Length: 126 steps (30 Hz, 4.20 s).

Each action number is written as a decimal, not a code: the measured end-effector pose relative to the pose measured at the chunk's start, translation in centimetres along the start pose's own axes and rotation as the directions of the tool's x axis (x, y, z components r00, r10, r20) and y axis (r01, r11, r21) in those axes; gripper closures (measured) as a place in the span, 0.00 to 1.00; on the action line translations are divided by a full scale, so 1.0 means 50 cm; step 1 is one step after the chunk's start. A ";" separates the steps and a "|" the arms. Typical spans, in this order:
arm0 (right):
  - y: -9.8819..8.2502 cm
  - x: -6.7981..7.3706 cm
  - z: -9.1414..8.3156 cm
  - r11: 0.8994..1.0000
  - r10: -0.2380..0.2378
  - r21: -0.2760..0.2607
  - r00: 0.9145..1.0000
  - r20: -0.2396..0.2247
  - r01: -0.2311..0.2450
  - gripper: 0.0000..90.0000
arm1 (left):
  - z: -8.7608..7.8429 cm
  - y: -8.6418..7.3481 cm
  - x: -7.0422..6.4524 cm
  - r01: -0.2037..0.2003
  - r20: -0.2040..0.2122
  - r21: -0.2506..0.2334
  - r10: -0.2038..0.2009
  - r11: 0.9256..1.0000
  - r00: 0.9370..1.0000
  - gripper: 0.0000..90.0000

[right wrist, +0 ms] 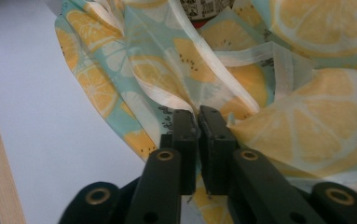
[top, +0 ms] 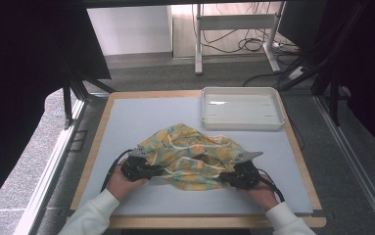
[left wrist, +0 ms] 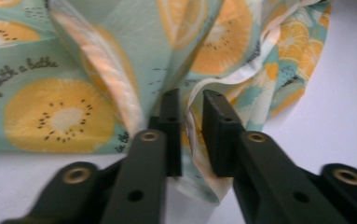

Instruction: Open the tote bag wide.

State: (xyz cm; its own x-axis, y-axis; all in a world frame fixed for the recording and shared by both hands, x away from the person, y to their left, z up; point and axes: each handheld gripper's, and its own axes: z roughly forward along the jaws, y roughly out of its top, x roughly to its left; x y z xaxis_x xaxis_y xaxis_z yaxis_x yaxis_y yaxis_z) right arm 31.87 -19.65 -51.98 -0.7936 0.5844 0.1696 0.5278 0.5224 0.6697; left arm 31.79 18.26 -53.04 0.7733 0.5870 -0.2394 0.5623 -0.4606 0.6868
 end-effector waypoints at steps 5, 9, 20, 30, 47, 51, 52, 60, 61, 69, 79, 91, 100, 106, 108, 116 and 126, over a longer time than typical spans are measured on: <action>0.001 0.008 0.000 1.000 -0.026 -0.001 1.000 0.003 0.026 0.77 | -0.019 0.011 -0.015 0.004 -0.007 -0.035 -0.005 0.999 1.000 0.59; 0.007 0.021 -0.013 0.998 -0.055 -0.037 0.998 0.034 0.056 0.65 | -0.056 0.021 -0.031 -0.003 -0.013 -0.109 0.001 0.994 1.000 0.45; 0.046 0.042 -0.088 0.970 -0.047 -0.232 0.995 0.091 0.067 0.45 | -0.112 0.072 -0.009 0.015 -0.083 -0.234 -0.035 0.972 0.996 0.36; 0.060 0.041 -0.088 0.963 -0.040 -0.261 0.995 0.095 0.064 0.44 | -0.068 0.133 0.034 0.053 -0.124 -0.217 -0.081 0.975 0.989 0.36; 0.055 0.039 -0.074 0.968 -0.051 -0.241 0.993 0.103 0.075 0.44 | -0.011 0.131 0.080 0.123 -0.074 -0.140 -0.134 0.982 0.988 0.30; 0.052 0.035 -0.076 0.968 -0.040 -0.244 0.993 0.110 0.066 0.44 | -0.004 0.124 0.077 0.099 -0.053 -0.100 -0.104 0.990 0.993 0.34; 0.052 0.035 -0.076 0.968 -0.040 -0.244 0.993 0.110 0.066 0.44 | 0.000 0.123 0.077 0.091 -0.043 -0.086 -0.095 0.992 0.995 0.34; 0.049 0.028 -0.079 0.968 -0.035 -0.242 0.991 0.127 0.065 0.44 | 0.013 0.118 0.063 0.042 -0.060 -0.061 -0.046 0.997 0.997 0.86; 0.049 0.028 -0.079 0.968 -0.035 -0.242 0.991 0.127 0.065 0.44 | 0.012 0.119 0.063 0.042 -0.057 -0.064 -0.045 0.997 0.997 0.86; 0.048 0.023 -0.081 0.968 -0.032 -0.242 0.991 0.127 0.062 0.44 | -0.007 0.121 0.062 0.056 -0.030 -0.111 -0.059 0.992 0.998 0.99; 0.052 0.024 -0.083 0.967 -0.028 -0.249 0.993 0.118 0.057 0.46 | -0.035 0.131 0.049 0.032 -0.037 -0.179 -0.040 0.983 0.999 1.00; 0.084 0.022 -0.082 0.967 -0.036 -0.243 0.987 0.156 0.073 0.43 | -0.054 0.134 0.050 0.034 -0.040 -0.207 -0.043 0.978 0.998 1.00; 0.127 0.012 -0.041 0.986 -0.047 -0.149 0.988 0.151 0.069 0.42 | -0.056 0.134 0.051 0.036 -0.036 -0.209 -0.044 0.977 0.998 1.00; 0.148 0.003 -0.014 0.993 -0.064 -0.091 0.982 0.179 0.081 0.43 | -0.060 0.134 0.053 0.039 -0.039 -0.214 -0.049 0.976 0.998 1.00; 0.153 0.000 -0.005 0.994 -0.079 -0.062 0.975 0.207 0.093 0.53 | -0.062 0.135 0.052 0.038 -0.039 -0.217 -0.047 0.975 0.998 1.00; 0.164 -0.017 -0.003 0.993 -0.059 -0.090 0.981 0.185 0.076 0.98 | -0.068 0.135 0.052 0.031 -0.041 -0.224 -0.042 0.974 0.998 1.00; 0.196 -0.020 -0.010 0.980 -0.048 -0.180 0.979 0.198 0.085 0.98 | -0.079 0.133 0.058 0.031 -0.085 -0.246 -0.054 0.969 0.995 1.00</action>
State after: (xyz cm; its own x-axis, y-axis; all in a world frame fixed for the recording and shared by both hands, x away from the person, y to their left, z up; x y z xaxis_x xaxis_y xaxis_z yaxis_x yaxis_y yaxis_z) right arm 37.69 -15.42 -45.24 -0.7421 0.6702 -0.0096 0.3956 0.4495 0.8009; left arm 36.63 19.52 -46.45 0.7140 0.6658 -0.2167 0.4969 -0.2639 0.8267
